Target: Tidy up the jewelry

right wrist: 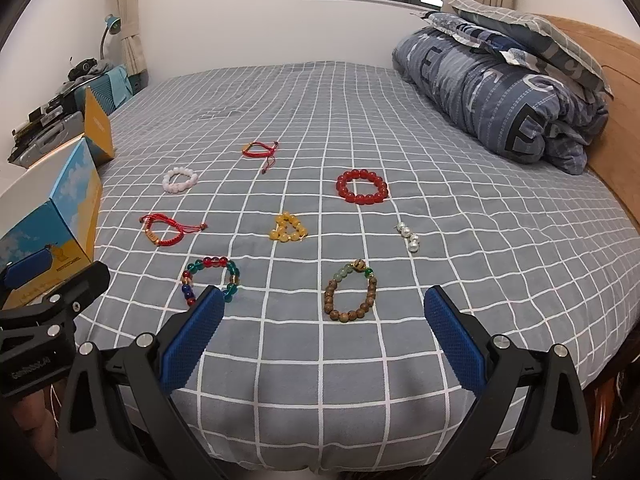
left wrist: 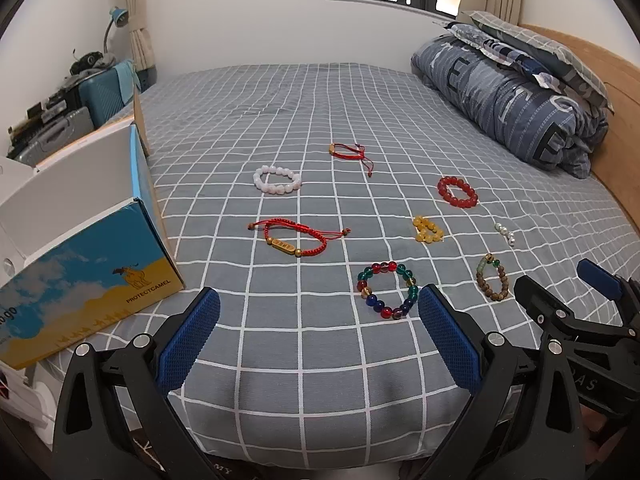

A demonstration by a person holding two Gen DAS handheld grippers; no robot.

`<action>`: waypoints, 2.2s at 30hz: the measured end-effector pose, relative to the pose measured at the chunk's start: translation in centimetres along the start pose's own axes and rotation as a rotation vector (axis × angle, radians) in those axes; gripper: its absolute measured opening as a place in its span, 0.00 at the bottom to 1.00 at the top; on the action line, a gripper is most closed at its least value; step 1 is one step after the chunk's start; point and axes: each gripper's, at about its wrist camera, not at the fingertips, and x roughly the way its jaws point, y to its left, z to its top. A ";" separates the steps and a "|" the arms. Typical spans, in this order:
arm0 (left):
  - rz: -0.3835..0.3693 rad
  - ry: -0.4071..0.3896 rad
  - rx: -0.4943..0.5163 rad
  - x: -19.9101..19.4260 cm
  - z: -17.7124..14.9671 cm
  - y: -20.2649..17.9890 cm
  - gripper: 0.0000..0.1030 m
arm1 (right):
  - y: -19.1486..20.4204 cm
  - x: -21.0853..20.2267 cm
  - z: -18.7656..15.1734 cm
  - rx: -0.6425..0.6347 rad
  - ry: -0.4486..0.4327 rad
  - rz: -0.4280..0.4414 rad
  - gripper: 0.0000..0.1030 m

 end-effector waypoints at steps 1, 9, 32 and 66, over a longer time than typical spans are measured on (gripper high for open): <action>-0.003 0.003 -0.002 0.0 0.0 0.1 0.95 | 0.0 0.0 0.0 -0.001 0.001 -0.001 0.93; 0.003 0.021 -0.004 0.3 0.0 0.0 0.95 | -0.1 0.0 0.0 0.002 0.003 -0.005 0.93; 0.004 0.021 0.009 0.3 -0.1 -0.3 0.95 | -0.2 0.1 0.0 0.002 0.006 -0.008 0.93; 0.014 -0.030 -0.013 -1.1 6.5 0.0 0.95 | -0.6 -0.6 6.8 -0.026 -0.020 -0.025 0.93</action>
